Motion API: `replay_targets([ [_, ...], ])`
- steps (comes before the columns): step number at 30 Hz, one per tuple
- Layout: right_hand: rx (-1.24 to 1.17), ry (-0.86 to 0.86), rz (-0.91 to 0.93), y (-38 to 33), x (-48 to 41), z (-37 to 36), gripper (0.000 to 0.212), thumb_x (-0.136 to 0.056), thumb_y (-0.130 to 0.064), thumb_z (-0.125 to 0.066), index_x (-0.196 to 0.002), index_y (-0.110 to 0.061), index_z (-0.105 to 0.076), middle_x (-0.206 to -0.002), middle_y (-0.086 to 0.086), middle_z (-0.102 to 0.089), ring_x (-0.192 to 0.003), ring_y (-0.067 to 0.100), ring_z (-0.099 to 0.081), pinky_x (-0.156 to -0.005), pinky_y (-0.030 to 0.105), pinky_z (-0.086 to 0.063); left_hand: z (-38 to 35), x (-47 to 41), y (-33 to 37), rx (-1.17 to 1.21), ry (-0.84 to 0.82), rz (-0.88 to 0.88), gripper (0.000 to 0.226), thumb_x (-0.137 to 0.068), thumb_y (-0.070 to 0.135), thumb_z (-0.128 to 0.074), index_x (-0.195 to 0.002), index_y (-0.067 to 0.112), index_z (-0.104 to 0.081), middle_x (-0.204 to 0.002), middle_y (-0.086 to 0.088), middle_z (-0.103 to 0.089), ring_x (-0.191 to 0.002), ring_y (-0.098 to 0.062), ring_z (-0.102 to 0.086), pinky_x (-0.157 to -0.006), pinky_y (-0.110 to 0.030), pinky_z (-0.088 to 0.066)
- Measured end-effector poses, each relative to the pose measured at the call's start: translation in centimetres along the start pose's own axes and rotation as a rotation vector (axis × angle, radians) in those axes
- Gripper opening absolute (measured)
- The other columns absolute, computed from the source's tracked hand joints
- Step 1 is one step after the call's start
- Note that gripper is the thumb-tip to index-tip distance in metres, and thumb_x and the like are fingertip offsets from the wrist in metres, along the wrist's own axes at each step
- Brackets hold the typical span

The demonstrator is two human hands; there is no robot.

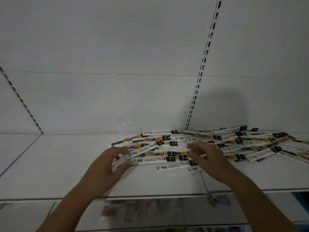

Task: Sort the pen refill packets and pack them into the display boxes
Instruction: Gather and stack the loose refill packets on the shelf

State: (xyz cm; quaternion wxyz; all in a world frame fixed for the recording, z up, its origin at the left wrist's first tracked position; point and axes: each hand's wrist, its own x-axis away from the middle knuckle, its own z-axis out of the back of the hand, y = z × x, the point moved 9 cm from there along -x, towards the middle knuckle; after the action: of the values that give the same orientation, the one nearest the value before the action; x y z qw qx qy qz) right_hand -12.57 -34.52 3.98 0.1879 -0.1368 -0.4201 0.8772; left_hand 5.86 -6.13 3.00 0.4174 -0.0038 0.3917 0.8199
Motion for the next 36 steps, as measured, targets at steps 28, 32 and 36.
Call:
replay_targets([
  [28,0.233,0.217,-0.106,4.6,-10.9,-9.2,0.057,-0.102,-0.060,-0.025,-0.129,-0.029,-0.064,-0.133,-0.001,-0.063,-0.128,0.020,-0.052,-0.107,0.041,-0.040,-11.2,-10.7,-5.4,-0.156,-0.275,-0.099,0.105,-0.068,0.101,-0.049,-0.153,0.042,-0.034,-0.159,0.007,-0.028,-0.150,-0.018,-0.030,-0.114,-0.049,-0.045],
  [32,-0.495,0.468,-0.204,3.5,-9.7,-6.6,0.027,-0.111,-0.034,-0.044,-0.112,-0.020,-0.067,-0.104,0.012,-0.074,-0.082,0.029,-0.074,-0.067,0.039,-0.061,-10.5,-10.3,-4.7,-0.014,-0.181,-0.097,0.085,-0.079,0.086,-0.059,-0.150,0.043,-0.040,-0.158,0.017,-0.028,-0.132,0.004,-0.047,-0.107,-0.038,-0.052],
  [36,-0.307,0.473,-0.132,5.1,-9.3,-1.1,0.023,-0.107,-0.035,-0.052,-0.114,-0.026,-0.072,-0.114,0.005,-0.068,-0.105,0.029,-0.067,-0.095,0.051,-0.058,-8.9,-9.5,-4.1,-0.159,-0.092,-0.129,0.091,-0.080,0.091,-0.052,-0.155,0.042,-0.035,-0.165,0.011,-0.028,-0.150,-0.013,-0.034,-0.119,-0.049,-0.038],
])
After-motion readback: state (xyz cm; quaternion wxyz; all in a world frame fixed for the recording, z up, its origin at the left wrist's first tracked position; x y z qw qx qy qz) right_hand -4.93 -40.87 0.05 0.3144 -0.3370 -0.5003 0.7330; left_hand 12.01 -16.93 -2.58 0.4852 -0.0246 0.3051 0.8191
